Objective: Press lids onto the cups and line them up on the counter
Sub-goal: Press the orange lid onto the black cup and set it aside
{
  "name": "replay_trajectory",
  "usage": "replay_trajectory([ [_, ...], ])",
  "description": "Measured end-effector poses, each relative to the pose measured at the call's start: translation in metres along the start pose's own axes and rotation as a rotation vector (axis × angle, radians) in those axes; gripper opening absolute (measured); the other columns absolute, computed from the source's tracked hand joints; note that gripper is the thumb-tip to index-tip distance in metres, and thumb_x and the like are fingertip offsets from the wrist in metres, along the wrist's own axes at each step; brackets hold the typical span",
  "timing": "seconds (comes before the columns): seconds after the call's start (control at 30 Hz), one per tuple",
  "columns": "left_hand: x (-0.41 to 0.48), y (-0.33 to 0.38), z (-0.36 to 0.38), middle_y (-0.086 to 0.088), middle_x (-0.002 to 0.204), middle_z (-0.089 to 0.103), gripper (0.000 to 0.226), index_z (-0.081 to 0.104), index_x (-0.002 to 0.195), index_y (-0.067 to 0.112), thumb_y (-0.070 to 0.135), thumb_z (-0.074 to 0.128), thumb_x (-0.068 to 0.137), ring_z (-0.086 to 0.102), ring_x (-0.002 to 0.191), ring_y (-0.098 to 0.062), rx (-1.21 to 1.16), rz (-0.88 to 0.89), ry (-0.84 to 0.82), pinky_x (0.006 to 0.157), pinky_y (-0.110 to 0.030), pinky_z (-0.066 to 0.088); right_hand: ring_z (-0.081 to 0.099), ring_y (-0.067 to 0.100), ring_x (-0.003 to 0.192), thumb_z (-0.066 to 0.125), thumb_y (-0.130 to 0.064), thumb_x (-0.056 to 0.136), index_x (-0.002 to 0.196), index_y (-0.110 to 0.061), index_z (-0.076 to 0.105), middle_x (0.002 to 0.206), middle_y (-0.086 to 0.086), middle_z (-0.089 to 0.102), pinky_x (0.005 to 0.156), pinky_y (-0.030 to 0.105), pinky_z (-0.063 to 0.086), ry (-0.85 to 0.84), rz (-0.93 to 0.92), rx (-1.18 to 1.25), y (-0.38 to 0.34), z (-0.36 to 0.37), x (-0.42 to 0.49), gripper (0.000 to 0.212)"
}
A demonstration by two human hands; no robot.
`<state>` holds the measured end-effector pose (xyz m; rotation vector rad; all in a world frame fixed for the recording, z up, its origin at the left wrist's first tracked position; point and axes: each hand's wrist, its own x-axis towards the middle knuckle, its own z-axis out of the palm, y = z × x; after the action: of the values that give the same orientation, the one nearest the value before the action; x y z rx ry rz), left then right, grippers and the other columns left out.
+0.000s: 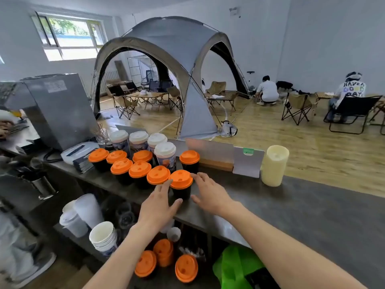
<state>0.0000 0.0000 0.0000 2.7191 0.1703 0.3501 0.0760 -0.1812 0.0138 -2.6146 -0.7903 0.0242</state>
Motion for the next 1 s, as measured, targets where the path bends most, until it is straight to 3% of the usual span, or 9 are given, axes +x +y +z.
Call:
replay_trajectory([
  [0.2, 0.015, -0.005, 0.016, 0.000, 0.159, 0.039, 0.086, 0.011, 0.161, 0.033, 0.052, 0.062, 0.095, 0.052, 0.135, -0.021, -0.082, -0.019, -0.105, 0.097, -0.035, 0.052, 0.031, 0.031, 0.148, 0.059, -0.038, 0.097, 0.160, -0.030, 0.009, 0.167, 0.007, 0.016, 0.114, 0.047, 0.040, -0.072, 0.028, -0.004, 0.002, 0.020, 0.022, 0.081],
  [0.4, 0.014, 0.023, 0.025, -0.001, 0.160, 0.037, 0.084, 0.017, 0.162, 0.027, 0.032, 0.066, 0.095, 0.042, 0.144, -0.019, -0.208, 0.018, -0.074, 0.110, -0.030, 0.040, 0.030, 0.028, 0.149, 0.060, -0.035, 0.097, 0.160, -0.027, 0.012, 0.166, 0.006, 0.021, 0.117, 0.044, 0.036, 0.003, 0.024, 0.034, 0.020, 0.007, 0.004, 0.080],
  [0.57, 0.018, 0.100, 0.047, -0.002, 0.151, 0.046, 0.081, 0.019, 0.161, 0.028, 0.024, 0.064, 0.093, 0.050, 0.135, -0.023, -0.231, 0.188, -0.091, 0.105, -0.033, 0.042, 0.030, 0.027, 0.148, 0.059, -0.039, 0.095, 0.160, -0.027, 0.013, 0.165, 0.003, 0.019, 0.114, 0.044, 0.039, 0.156, 0.115, 0.005, 0.078, -0.035, -0.054, 0.080],
  [0.7, 0.010, 0.190, 0.074, 0.002, 0.145, 0.048, 0.081, 0.022, 0.160, 0.030, 0.020, 0.063, 0.091, 0.052, 0.129, -0.019, -0.322, 0.368, -0.148, 0.103, -0.029, 0.042, 0.033, 0.026, 0.146, 0.060, -0.037, 0.094, 0.160, -0.027, 0.013, 0.165, 0.001, 0.020, 0.112, 0.041, 0.040, 0.257, 0.293, -0.022, 0.139, -0.075, -0.133, 0.082],
  [1.0, -0.048, 0.324, 0.135, 0.000, 0.133, 0.050, 0.083, 0.020, 0.161, 0.030, 0.010, 0.055, 0.088, 0.055, 0.116, -0.023, -0.349, 0.643, -0.366, 0.092, -0.026, 0.041, 0.043, 0.021, 0.137, 0.060, -0.030, 0.095, 0.158, -0.019, 0.025, 0.150, 0.002, 0.040, 0.105, 0.031, 0.041, 0.396, 0.609, -0.103, 0.203, -0.110, -0.298, 0.073],
])
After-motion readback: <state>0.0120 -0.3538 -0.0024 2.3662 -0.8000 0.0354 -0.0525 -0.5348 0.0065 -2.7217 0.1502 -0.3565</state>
